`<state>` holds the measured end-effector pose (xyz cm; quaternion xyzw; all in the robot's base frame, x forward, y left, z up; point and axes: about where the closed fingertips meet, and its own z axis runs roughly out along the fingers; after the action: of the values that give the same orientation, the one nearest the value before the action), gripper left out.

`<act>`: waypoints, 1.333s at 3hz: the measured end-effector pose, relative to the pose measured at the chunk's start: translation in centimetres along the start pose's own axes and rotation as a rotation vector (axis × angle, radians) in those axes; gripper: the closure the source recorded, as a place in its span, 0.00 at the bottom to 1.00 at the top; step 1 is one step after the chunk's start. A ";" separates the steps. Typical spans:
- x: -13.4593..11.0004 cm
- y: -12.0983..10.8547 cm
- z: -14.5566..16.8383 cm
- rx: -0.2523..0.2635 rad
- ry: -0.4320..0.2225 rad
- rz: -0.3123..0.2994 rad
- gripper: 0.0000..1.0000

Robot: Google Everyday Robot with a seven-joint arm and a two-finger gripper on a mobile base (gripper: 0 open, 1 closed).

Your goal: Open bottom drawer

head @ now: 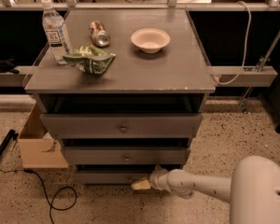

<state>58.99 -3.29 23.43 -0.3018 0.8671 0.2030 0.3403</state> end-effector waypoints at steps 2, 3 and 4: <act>0.3 -0.6 2.0 -0.020 -0.026 -0.112 0.00; 1.3 -1.0 3.4 -0.010 -0.023 -0.087 0.00; 1.6 -1.1 4.1 -0.005 -0.023 -0.109 0.00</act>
Offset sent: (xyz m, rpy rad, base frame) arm 0.0187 0.0060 -0.0257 -0.0330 -0.1101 0.1225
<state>60.67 -2.41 19.27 -0.3470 0.8449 0.1898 0.3601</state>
